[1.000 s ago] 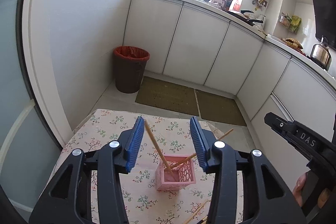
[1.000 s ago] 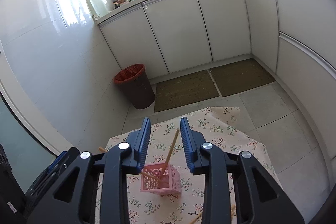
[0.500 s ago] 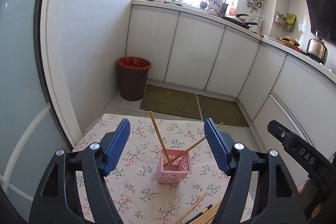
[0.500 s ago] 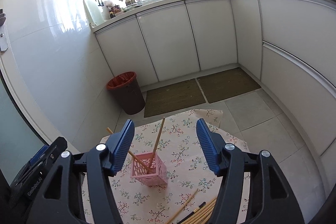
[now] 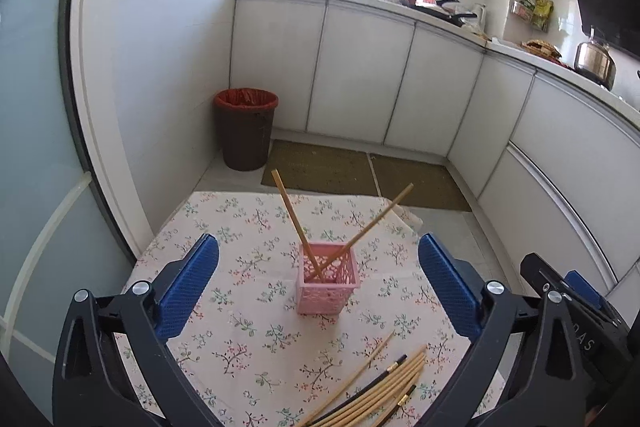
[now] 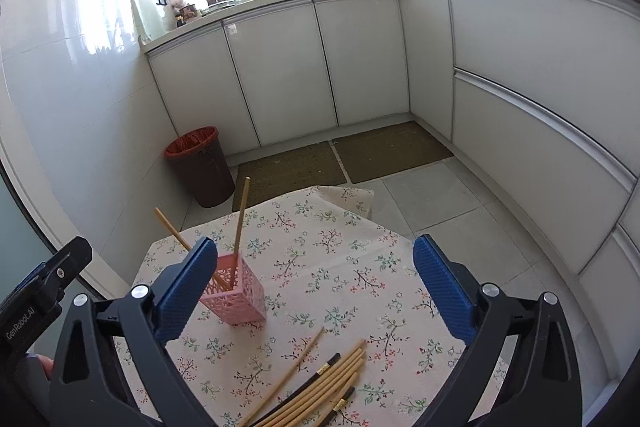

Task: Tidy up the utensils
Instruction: 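Grasp another wooden chopstick with the left gripper while the right gripper grasps one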

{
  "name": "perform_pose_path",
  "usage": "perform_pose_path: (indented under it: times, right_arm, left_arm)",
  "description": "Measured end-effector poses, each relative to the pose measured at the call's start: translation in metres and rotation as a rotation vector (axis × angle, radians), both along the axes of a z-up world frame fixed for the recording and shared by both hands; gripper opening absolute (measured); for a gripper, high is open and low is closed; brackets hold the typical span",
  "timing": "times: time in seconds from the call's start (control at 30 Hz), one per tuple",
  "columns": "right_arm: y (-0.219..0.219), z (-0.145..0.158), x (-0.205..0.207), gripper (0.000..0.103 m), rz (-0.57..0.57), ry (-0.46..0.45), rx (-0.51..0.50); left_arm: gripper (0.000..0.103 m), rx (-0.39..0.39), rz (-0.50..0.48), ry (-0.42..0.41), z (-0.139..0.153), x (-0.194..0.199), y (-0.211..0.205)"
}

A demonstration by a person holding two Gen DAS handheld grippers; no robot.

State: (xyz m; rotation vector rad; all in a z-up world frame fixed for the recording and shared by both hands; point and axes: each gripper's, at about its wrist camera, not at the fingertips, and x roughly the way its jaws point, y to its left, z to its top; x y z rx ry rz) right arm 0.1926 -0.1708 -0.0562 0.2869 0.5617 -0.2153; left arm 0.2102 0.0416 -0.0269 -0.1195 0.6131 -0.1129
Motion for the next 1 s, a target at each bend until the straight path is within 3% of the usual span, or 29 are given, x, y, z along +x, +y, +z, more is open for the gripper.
perform_pose_path:
  times: [0.17,0.33,0.47,0.57,0.67,0.73,0.8,1.0]
  right_arm:
    - [-0.042,-0.039,-0.029,0.096,-0.107,0.081,0.083]
    - [-0.082,-0.076,-0.042,0.096,-0.205,0.169,0.196]
    - [-0.1,-0.089,-0.039,0.096,-0.244,0.248,0.265]
    - [-0.108,-0.103,-0.032,0.096,-0.199,0.312,0.285]
    - [-0.117,-0.12,-0.027,0.096,-0.182,0.372,0.299]
    - [-0.125,-0.129,-0.025,0.096,-0.168,0.403,0.346]
    - [-0.133,-0.134,-0.025,0.096,-0.174,0.412,0.376]
    - [-0.148,-0.142,-0.019,0.096,-0.172,0.437,0.427]
  left_arm:
    - [0.096,0.001,-0.156,0.207,-0.036,0.015,-0.026]
    - [0.096,0.138,-0.308,0.396,-0.088,0.023,-0.071]
    - [0.096,0.244,-0.348,0.466,-0.126,0.025,-0.099]
    - [0.096,0.297,-0.318,0.487,-0.147,0.039,-0.114]
    - [0.085,0.308,-0.321,0.528,-0.163,0.053,-0.127]
    - [0.07,0.316,-0.327,0.562,-0.176,0.065,-0.136]
    - [0.061,0.331,-0.323,0.594,-0.191,0.076,-0.145]
    - [0.049,0.395,-0.3,0.65,-0.225,0.096,-0.156]
